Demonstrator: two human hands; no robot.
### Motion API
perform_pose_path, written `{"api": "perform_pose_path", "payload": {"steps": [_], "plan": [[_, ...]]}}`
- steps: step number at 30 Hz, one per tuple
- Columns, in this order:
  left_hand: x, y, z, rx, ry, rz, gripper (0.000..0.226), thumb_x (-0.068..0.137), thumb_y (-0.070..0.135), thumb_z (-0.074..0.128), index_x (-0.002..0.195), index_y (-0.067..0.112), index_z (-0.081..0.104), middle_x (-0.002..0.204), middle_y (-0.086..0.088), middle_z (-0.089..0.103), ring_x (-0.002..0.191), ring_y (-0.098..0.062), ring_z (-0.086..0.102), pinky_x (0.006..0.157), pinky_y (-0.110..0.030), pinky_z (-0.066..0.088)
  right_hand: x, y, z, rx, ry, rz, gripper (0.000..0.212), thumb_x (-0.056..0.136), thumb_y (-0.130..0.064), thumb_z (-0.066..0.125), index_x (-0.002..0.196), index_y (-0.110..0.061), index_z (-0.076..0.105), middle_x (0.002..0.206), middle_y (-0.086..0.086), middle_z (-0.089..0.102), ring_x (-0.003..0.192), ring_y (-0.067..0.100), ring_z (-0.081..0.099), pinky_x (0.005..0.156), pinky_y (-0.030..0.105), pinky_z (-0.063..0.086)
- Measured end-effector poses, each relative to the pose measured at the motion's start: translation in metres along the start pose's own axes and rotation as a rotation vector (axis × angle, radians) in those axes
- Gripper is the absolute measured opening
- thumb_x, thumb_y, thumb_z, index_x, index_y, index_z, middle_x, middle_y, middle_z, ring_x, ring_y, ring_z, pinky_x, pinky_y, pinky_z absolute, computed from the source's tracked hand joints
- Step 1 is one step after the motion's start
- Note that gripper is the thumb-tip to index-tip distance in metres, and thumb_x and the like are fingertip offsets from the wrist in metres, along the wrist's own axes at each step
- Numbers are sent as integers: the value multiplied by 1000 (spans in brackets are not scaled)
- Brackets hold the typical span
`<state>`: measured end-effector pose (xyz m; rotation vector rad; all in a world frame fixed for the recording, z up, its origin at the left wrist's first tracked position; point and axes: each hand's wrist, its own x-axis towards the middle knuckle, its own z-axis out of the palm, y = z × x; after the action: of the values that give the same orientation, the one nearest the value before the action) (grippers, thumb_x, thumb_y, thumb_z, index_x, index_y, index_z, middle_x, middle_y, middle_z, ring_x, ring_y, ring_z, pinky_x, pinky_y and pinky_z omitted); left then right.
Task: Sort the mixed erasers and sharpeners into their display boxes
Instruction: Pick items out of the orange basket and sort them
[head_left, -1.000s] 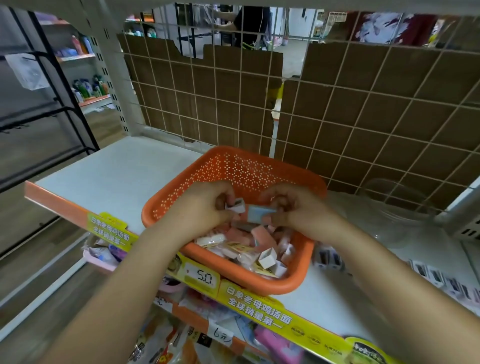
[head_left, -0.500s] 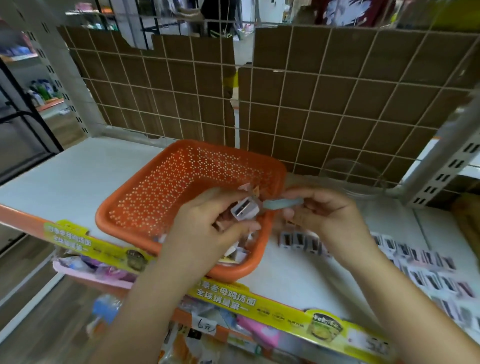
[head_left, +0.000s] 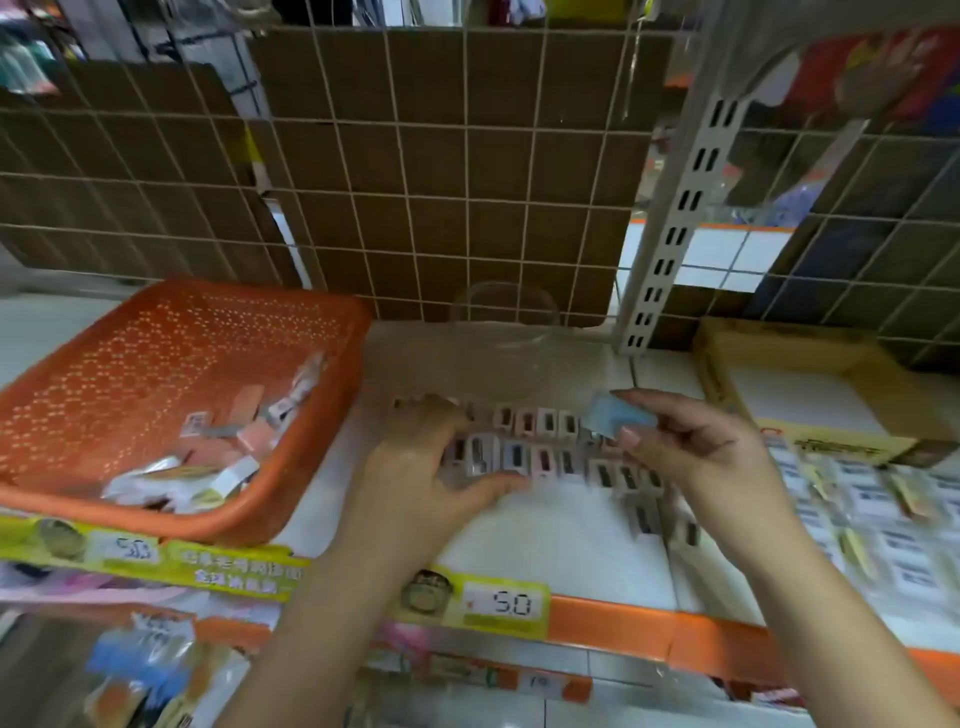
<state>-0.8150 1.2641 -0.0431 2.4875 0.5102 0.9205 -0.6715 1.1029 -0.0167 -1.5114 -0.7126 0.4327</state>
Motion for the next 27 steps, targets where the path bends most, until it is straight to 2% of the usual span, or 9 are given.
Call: {"api": "perform_pose_path", "payload": {"steps": [4,7,9,12,16,19,22,25,27], "plan": [[-3,25,40,80,-58,14,55,64,63,57,74,9,63,77,-7,60,79,-16,46,66,-23,33,-10,5,-53,-74,22,25,30,74,-2,67,88,-29,67,76,-15,72,68,2,65,64,13,51],[-8,46,67,129,-131,-1,57,62,64,55,70,8,61,75,-7,59,76,-21,52,65,-24,33,-15,14,-81,-92,12,52,34,75,0,68,86,-32,67,76,-12,72,70,6,64,65,17,53],[-12,56,83,167,-171,-18,58,59,65,54,69,8,62,72,-6,58,70,-26,56,64,-24,32,-18,17,-94,-93,-13,51,35,75,1,68,86,-32,68,84,-7,72,80,15,65,73,23,52],[-16,63,100,226,-207,-42,62,57,69,52,68,8,62,70,-6,58,66,-27,57,61,-24,38,-22,20,-109,-96,-64,57,34,75,0,68,87,-32,67,94,-2,70,85,20,64,74,20,50],[-19,65,108,314,-252,-123,66,53,70,58,71,7,63,70,-8,58,68,-31,57,58,-34,46,-25,21,-121,-160,-115,49,34,76,-3,69,85,-36,64,88,-6,67,92,29,61,83,35,51],[-20,65,109,349,-273,-174,69,51,68,63,79,6,65,76,-9,58,76,-31,57,65,-35,45,-30,21,-125,-161,-154,46,33,76,-5,70,86,-37,64,97,18,67,92,36,59,84,41,50],[-20,67,107,356,-287,-193,74,50,70,64,88,6,66,83,-9,60,83,-31,56,70,-34,43,-34,21,-128,-143,-173,61,34,76,-7,70,91,-36,63,92,25,64,82,35,60,76,37,51],[-22,72,104,312,-257,-189,79,52,75,51,90,7,66,84,-8,61,84,-30,56,72,-34,42,-38,19,-131,-47,-160,101,35,75,-4,68,97,-30,60,77,20,55,65,19,54,54,17,47],[-24,78,101,260,-236,-182,76,58,73,48,93,8,67,87,-7,61,86,-28,54,75,-33,41,-40,18,-133,20,-109,133,29,74,-1,68,92,-23,61,80,24,57,67,22,56,49,13,45]]}}
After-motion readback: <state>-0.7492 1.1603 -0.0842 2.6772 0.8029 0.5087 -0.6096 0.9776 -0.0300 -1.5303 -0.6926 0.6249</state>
